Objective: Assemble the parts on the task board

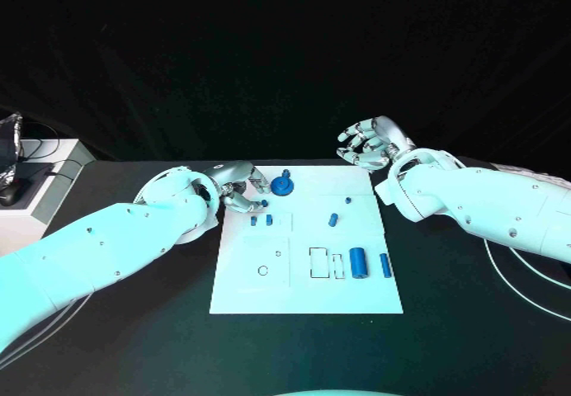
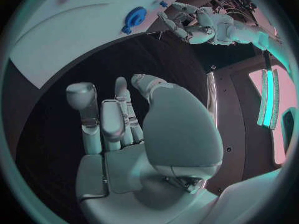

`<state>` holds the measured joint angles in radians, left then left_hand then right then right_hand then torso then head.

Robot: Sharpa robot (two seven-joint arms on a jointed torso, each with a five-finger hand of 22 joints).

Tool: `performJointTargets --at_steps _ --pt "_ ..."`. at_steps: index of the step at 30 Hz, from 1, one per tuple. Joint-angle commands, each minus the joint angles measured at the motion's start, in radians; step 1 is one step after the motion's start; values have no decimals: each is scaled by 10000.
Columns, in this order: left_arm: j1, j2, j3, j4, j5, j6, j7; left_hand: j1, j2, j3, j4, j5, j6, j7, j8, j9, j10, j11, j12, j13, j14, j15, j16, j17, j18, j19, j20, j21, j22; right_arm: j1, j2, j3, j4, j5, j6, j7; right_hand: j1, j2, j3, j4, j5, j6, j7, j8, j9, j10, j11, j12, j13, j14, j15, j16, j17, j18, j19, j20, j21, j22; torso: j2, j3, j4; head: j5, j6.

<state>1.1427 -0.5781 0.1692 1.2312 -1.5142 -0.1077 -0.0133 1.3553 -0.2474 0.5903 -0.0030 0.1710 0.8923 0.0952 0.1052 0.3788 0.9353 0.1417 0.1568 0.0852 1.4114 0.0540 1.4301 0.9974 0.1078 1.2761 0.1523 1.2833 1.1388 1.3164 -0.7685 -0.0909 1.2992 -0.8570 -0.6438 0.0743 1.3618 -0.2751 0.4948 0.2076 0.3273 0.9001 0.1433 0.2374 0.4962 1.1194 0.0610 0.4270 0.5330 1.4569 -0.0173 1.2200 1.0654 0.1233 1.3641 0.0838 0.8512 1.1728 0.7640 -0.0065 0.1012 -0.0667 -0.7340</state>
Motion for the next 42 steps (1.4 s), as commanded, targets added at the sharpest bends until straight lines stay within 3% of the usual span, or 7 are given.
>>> performJointTargets --at_steps 1,8,13,18,26,31,42 --pt "-17 -130 149 97 572 -83 186 261 140 -684 75 16 -266 -50 -181 -148 -505 64 96 -59 -41 103 -61 -109 97 -327 37 -382 -503 -1 -53 2 22 -364 387 -46 -136 1 40 -107 -52 -19 100 -83 35 -60 73 -457 -425 92 37 150 204 -51 148 13 330 227 -12 -1 12 -8 35" --pt "-207 -536 653 -2 1807 -19 390 800 427 -1537 320 55 -353 83 -271 -395 -971 128 362 -136 -493 148 -465 -1260 319 -946 80 -1223 -1621 -4 -180 1 58 -1369 1166 -46 -59 -63 215 -433 -418 24 226 -295 46 -152 243 -1571 -1453 328 167 856 1089 -249 528 111 1583 1028 -29 -4 6 -36 98" --pt "-337 -968 866 -229 4237 268 1016 757 537 -396 580 77 676 883 294 -457 281 -123 1285 -9 -925 -87 -856 -2183 373 -1187 -118 -1493 -1962 -16 -334 -7 158 -2661 2074 2 222 -65 525 -797 -548 121 225 -530 -38 -84 274 -2120 -2055 421 209 1225 1474 -371 744 146 2432 1571 -39 -13 9 -128 164" --pt "-530 -1521 926 -177 7293 623 1858 379 497 357 768 21 728 892 458 -537 864 -219 1501 -57 -2298 -144 -2266 -5072 775 -2729 -191 -3095 -3929 -52 -534 -30 290 -4300 2980 -135 247 -99 646 -962 -673 239 190 -649 -143 -51 291 -2437 -2413 415 215 1260 1436 -419 813 162 2772 1802 -18 -16 4 -294 247" --pt "-993 -2476 950 476 11781 260 2858 94 387 5 914 2 494 968 711 -630 753 -20 1390 -165 -5326 284 -5110 -6665 672 -4832 244 -5610 -5229 -318 -764 -62 614 -7276 3836 -1011 10 -166 428 -1035 -1202 335 98 -787 -260 56 255 -2735 -2781 405 194 1295 1387 -430 819 159 2903 1931 -14 -1 13 -640 391" --pt "-1213 -2838 962 917 12462 198 3131 148 435 -36 853 10 403 998 896 -705 864 33 1222 -178 -5347 448 -6721 -7471 708 -5097 584 -7049 -6127 -459 -797 -75 715 -8257 4022 -1483 -125 -172 71 -1095 -1318 334 76 -886 -340 -143 268 -2991 -3023 389 205 1287 1321 -414 788 169 2826 1925 -10 -10 15 -694 400" --pt "-1378 -3118 985 1387 12710 65 3359 164 447 -48 832 7 423 1029 939 -714 847 53 1183 -181 -5305 462 -6869 -7527 716 -5045 604 -7179 -6214 -575 -772 -90 841 -9218 3877 -1979 -149 -158 -274 -1137 -1312 370 71 -946 -399 -184 268 -3087 -3162 391 205 1318 1327 -411 786 173 2819 1941 17 -1 1 -663 379"
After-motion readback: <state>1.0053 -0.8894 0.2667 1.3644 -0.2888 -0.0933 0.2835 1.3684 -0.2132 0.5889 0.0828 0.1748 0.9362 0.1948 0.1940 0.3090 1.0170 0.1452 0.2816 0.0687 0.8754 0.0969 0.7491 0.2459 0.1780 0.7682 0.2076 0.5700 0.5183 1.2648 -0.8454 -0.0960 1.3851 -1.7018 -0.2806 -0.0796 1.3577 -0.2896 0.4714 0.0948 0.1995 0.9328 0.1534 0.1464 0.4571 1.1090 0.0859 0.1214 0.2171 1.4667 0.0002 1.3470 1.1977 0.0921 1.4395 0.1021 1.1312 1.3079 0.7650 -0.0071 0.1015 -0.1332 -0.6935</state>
